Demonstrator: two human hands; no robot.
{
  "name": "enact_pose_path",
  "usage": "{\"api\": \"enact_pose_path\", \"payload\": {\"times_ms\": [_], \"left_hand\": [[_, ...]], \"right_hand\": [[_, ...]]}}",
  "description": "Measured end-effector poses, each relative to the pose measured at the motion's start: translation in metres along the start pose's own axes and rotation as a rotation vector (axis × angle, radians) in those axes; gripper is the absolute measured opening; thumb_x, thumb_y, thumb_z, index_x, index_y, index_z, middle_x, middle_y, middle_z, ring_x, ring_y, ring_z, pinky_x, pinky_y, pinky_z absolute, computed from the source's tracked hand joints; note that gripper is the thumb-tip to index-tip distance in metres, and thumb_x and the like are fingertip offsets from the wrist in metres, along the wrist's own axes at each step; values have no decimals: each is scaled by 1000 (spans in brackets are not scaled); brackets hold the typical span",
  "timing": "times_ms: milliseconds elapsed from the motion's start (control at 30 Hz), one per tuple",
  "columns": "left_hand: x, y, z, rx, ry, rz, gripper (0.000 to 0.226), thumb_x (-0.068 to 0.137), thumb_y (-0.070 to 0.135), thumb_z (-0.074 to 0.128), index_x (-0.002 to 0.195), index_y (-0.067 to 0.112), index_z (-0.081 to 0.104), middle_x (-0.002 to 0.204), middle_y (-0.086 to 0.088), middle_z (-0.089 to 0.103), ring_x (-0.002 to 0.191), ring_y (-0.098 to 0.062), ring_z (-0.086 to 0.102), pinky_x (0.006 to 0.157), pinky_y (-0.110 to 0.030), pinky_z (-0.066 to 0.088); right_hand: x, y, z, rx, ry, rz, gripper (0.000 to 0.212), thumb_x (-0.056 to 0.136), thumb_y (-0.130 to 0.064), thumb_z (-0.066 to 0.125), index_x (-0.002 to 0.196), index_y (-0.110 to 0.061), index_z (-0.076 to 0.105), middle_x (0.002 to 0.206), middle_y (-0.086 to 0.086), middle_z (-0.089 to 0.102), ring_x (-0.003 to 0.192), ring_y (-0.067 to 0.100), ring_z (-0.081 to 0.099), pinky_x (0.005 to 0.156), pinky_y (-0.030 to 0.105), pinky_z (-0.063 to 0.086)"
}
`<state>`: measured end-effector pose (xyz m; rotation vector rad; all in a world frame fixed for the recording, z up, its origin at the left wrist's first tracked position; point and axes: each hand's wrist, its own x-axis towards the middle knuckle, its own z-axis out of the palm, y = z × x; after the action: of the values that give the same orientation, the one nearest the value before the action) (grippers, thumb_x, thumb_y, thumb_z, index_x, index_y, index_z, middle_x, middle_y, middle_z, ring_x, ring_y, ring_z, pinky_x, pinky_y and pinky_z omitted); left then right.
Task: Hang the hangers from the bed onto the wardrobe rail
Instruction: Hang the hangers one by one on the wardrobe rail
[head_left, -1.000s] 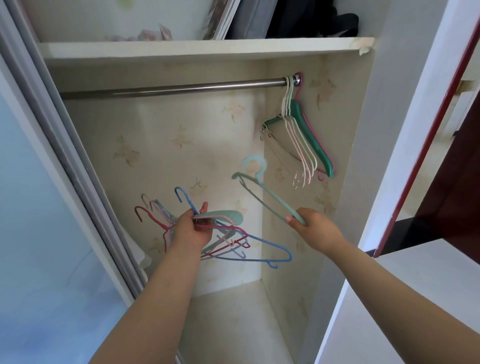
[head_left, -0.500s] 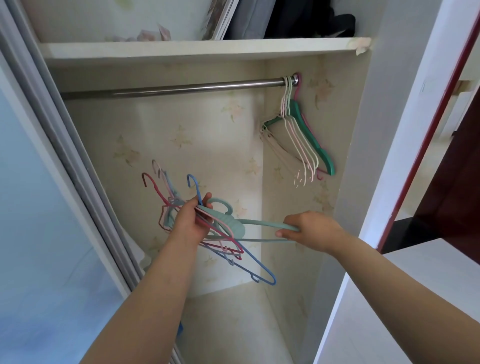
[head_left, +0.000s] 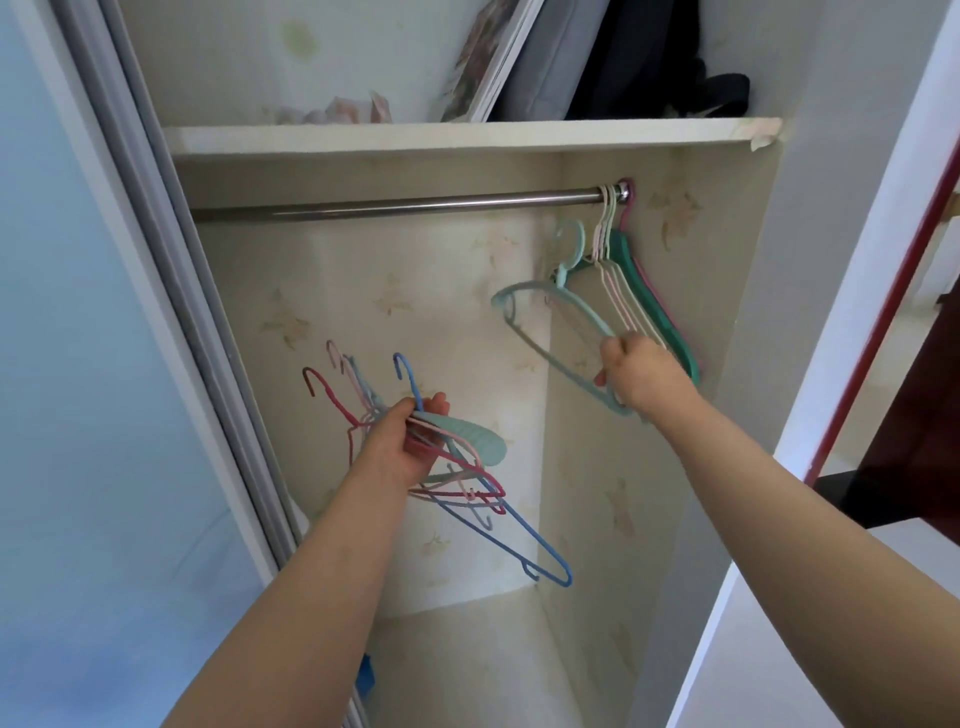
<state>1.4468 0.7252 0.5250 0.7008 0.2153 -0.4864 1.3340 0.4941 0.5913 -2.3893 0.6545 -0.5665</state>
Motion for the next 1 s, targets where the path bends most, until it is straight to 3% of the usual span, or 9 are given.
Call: {"api": "enact_pose_path", "payload": {"times_ms": [133, 233, 367, 533, 700, 800, 867, 933, 1000], "left_hand": [[-11, 0, 6, 115, -35, -1, 24, 99, 13, 41, 78, 9, 53, 58, -6, 70, 46, -8, 65, 67, -24, 51], [-19, -3, 17, 157, -80, -27, 23, 100, 13, 39, 81, 8, 51, 63, -7, 72, 47, -8, 65, 67, -23, 48], [-24, -2, 35, 195, -141, -55, 21, 99, 9, 41, 81, 6, 50, 73, -9, 74, 50, -9, 64, 60, -21, 54], [-28, -1, 38, 278, -177, -67, 15, 100, 12, 45, 85, 12, 48, 76, -9, 75, 55, -10, 68, 66, -26, 49], [-28, -2, 35, 278, -227, -65, 16, 99, 13, 46, 85, 11, 52, 81, -9, 75, 58, -12, 70, 68, -28, 50], [-25, -5, 31, 222, -250, -93, 13, 99, 14, 47, 91, 10, 56, 83, -7, 76, 63, -11, 71, 62, -26, 56], [-22, -10, 33, 183, -236, -98, 14, 99, 14, 47, 89, 10, 57, 77, -5, 75, 58, -9, 69, 57, -24, 56], [-20, -16, 36, 158, -217, -71, 20, 99, 13, 46, 84, 9, 58, 67, -2, 71, 52, -7, 66, 58, -26, 55], [-18, -21, 36, 139, -219, -48, 23, 99, 13, 45, 83, 8, 59, 63, 1, 69, 50, -7, 64, 56, -25, 55]], "right_hand": [[39, -31, -16, -60, 116, -41, 35, 100, -21, 34, 114, 3, 55, 112, 25, 58, 103, 40, 57, 88, 44, 46], [66, -47, -21, -40, 107, -37, 30, 98, -6, 43, 123, 11, 50, 119, 32, 53, 109, 44, 56, 88, 46, 45], [81, -55, -21, -143, 20, -9, 33, 99, -3, 38, 126, 11, 51, 125, 29, 55, 114, 40, 55, 93, 42, 45], [94, -38, -20, -202, -10, 99, 34, 97, -8, 39, 125, 6, 53, 128, 24, 55, 117, 38, 53, 94, 40, 44], [73, -28, -14, -87, 275, 173, 44, 98, -24, 39, 133, 2, 37, 136, 21, 43, 123, 39, 44, 98, 44, 38], [32, -31, 5, -213, 546, -127, 45, 90, -27, 52, 128, -3, 43, 126, 19, 44, 113, 38, 45, 90, 44, 40], [-1, -41, 16, -82, 333, -258, 41, 94, -41, 48, 116, -8, 52, 115, 15, 55, 103, 34, 54, 85, 40, 43], [-34, -47, 25, -9, -232, -176, 60, 94, -61, 30, 111, -10, 56, 107, 8, 63, 92, 28, 62, 85, 40, 50], [-61, -45, 31, 61, -741, -79, 75, 92, -67, 17, 114, -10, 59, 104, 5, 66, 86, 24, 66, 87, 40, 53]]}}
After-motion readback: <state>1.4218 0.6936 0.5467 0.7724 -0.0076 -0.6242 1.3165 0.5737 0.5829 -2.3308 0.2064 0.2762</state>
